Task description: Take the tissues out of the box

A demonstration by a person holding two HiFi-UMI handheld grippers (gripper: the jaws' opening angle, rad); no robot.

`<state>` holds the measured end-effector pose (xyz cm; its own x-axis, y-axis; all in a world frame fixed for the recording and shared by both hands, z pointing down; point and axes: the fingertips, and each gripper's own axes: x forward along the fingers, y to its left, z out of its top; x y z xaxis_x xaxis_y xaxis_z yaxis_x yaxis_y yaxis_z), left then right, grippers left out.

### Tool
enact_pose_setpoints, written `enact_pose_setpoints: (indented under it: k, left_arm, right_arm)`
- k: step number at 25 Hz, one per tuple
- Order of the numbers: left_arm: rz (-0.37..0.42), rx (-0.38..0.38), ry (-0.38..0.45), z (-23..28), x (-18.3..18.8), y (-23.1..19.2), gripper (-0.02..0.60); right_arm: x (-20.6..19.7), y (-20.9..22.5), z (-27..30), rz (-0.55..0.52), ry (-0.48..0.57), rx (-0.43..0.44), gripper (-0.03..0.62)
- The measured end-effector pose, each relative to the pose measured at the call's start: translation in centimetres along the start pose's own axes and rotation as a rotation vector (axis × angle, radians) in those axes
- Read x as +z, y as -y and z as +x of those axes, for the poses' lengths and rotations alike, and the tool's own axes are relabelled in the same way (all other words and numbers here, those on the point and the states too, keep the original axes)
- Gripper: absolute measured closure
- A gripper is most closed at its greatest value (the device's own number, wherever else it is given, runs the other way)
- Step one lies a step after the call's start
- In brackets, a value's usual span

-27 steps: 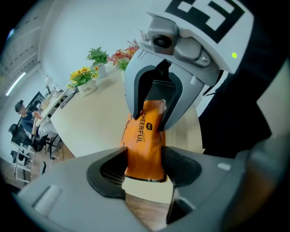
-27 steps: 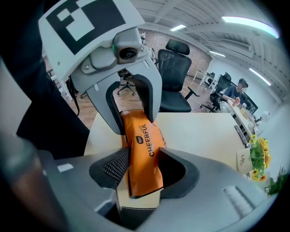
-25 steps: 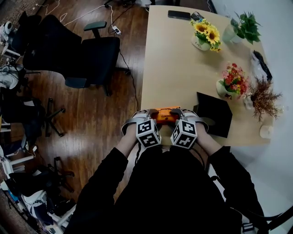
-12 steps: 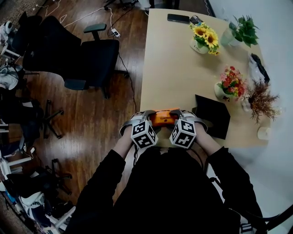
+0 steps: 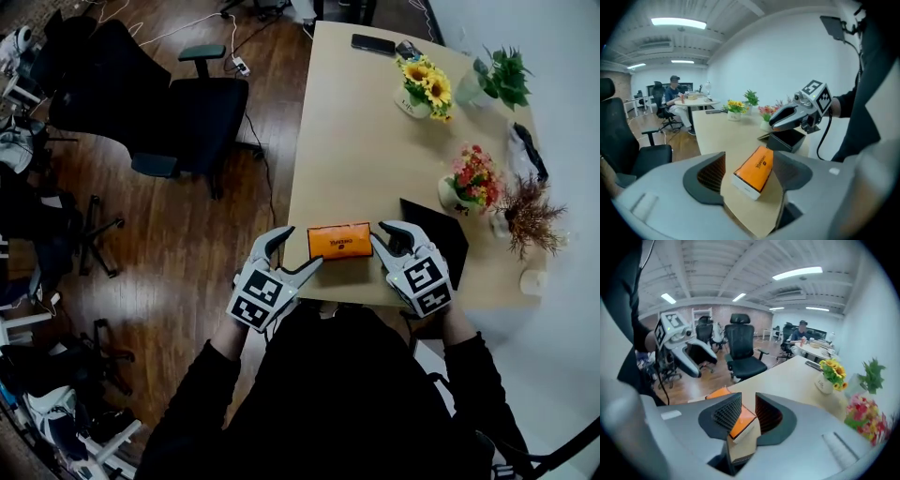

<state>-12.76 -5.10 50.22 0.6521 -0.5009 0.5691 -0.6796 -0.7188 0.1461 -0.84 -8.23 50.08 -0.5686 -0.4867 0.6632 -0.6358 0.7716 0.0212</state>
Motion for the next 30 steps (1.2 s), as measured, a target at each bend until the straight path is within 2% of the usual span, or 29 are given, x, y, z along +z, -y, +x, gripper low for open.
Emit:
enact_pose_setpoints:
  k: [2, 4, 8, 10, 17, 22, 30]
  left_arm:
    - [-0.042, 0.054, 0.075, -1.9, 1.1, 0.1, 0.319]
    - [-0.095, 0.072, 0.141, -3.5, 1.8, 0.8, 0.35]
    - [-0.201, 0.114, 0.242, -5.7, 3.0, 1.8, 0.374]
    - [-0.214, 0.133, 0.267, -6.2, 3.4, 2.5, 0.377]
    - [-0.187, 0.15, 0.335, -6.5, 5.6, 4.8, 0.393]
    - [-0.176, 0.117, 0.339, -5.7, 6.0, 6.4, 0.397]
    - [-0.171, 0.131, 0.327, -5.5, 6.0, 6.5, 0.397]
  right_arm:
    - [1.3, 1.6, -2.5, 0.148, 0.105, -0.062, 0.54]
    - [2.0, 2.7, -4.9, 0.276, 0.196, -0.125, 0.593]
    - [2.5, 3.4, -8.9, 0.427, 0.329, -0.2, 0.594]
    - [2.9, 2.7, -10.2, 0.439, 0.369, -0.206, 0.594]
    - [4.8, 0.7, -13.7, 0.382, 0.489, -0.207, 0.594]
    - [4.6, 0.6, -14.2, 0.366, 0.512, -0.215, 0.594]
    - [4.0, 1.3, -14.8, 0.379, 0.517, -0.229, 0.594]
